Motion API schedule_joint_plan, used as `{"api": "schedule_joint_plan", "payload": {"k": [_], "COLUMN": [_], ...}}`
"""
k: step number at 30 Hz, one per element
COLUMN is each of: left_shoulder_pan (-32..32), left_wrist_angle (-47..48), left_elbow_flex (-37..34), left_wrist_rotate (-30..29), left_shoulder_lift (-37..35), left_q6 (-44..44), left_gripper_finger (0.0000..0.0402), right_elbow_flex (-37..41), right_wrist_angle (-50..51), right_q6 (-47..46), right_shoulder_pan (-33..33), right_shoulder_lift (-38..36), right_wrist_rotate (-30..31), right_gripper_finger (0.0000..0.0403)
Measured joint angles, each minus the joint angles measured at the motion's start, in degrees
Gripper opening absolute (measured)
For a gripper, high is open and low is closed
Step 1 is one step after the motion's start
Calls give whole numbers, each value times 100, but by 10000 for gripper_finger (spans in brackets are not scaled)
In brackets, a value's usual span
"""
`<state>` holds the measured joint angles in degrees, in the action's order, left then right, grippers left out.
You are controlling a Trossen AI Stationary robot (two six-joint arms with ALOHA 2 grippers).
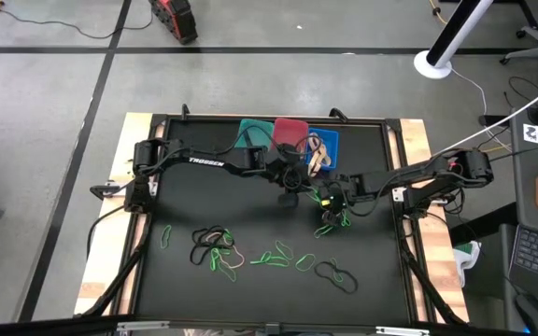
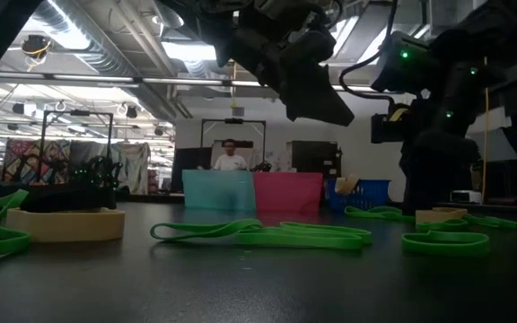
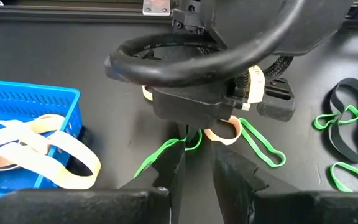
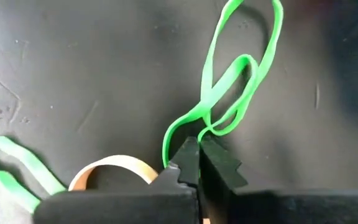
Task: Sort rubber bands into baskets
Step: Put the green rubber band into the pink bin
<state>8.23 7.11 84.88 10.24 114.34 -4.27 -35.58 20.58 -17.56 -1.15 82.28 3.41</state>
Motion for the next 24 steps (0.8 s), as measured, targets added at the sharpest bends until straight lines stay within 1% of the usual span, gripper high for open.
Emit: {"api": "schedule_joint_plan", "payload": {"k": [3,6,8,12,15,18,24], "left_shoulder_pan": [0,0,0,0,0,0,0], "left_wrist_angle": [71,312,589,1169,1577,1819,1991], "left_elbow_flex": [0,0,0,0,0,0,2], "left_wrist_rotate": [-1,-2,-4,-6,-21,-44,-58], "left_shoulder_lift": [-45,-195,-342,-655,-891,-1080,-1414], "left_q6": [-5,-11,-13,-15,-18,-20,-26], "left_gripper_finger": [75,75,76,75,76,75,75], "right_elbow_flex": [-161,-337,-474,-813,-1136,-1453,-1982], "right_wrist_angle": [130,111,107,107,99,-22,-161], "right_q6": [24,275,444,758,1096,1571,2602], "right_shoulder_pan": [0,0,0,0,0,0,-82], "right_shoulder_lift": [2,1,0,0,0,-2,-2], "right_wrist_rotate": [-38,-47,-51,-51,-23,167,936], "right_gripper_finger": [21,10,4,10,7,3,2]}}
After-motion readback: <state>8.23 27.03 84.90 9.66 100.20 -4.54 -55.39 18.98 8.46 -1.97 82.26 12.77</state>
